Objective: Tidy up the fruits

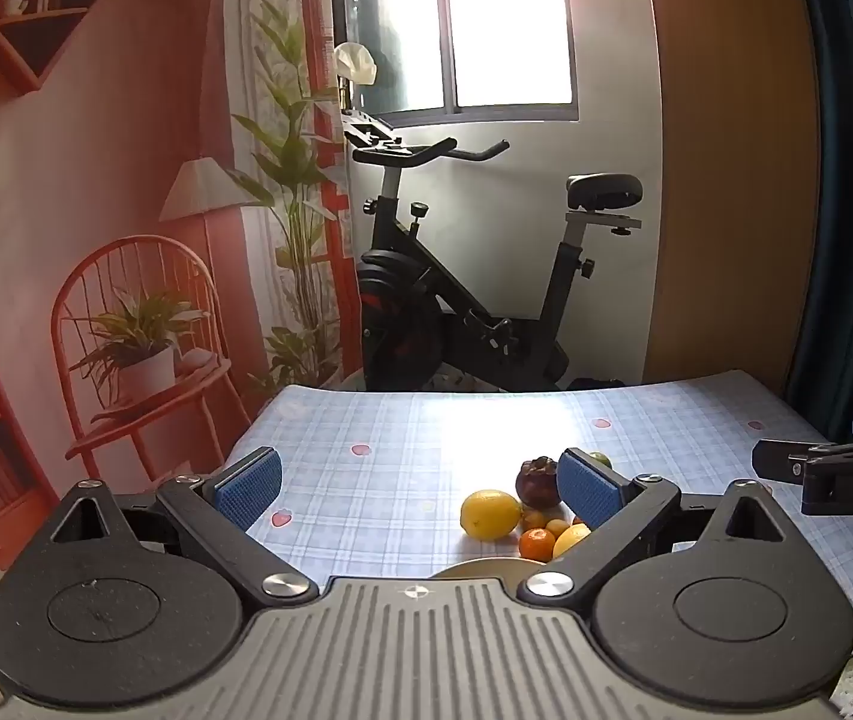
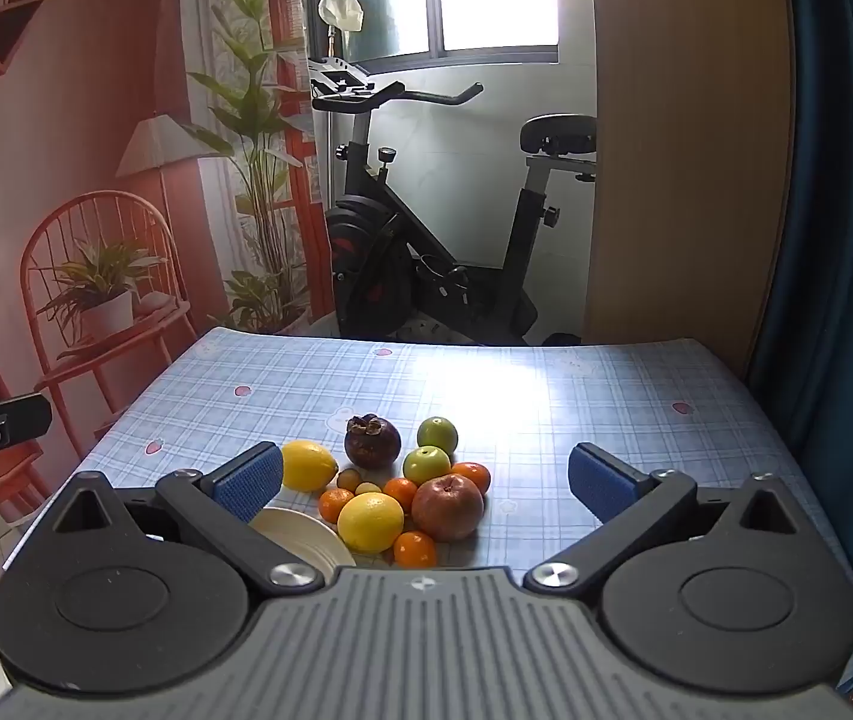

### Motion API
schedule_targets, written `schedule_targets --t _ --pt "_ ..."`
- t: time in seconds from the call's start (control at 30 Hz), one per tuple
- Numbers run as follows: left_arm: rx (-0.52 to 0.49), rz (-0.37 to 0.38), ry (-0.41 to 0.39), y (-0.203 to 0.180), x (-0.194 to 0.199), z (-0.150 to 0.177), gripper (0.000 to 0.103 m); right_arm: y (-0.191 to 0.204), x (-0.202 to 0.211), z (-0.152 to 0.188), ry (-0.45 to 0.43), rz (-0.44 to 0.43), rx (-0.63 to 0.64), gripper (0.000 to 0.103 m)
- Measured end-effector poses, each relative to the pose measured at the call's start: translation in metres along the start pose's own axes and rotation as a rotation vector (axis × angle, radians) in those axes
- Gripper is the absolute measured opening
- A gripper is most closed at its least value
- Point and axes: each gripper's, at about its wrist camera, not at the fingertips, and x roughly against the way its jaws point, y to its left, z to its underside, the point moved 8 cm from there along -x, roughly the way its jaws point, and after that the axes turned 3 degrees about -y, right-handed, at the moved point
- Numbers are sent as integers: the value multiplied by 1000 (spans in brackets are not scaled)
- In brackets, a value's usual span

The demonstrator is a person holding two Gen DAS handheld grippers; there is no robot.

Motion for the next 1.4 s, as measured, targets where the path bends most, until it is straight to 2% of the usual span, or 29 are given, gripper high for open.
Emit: schedule_targets --t 0.53,1.4 --pt "-2 2 -14 0 6 0 100 -3 4 -3 -36 24 -4 103" --pt "-4 22 -29 0 5 -1 100 -6 8 -6 -47 28 -8 103"
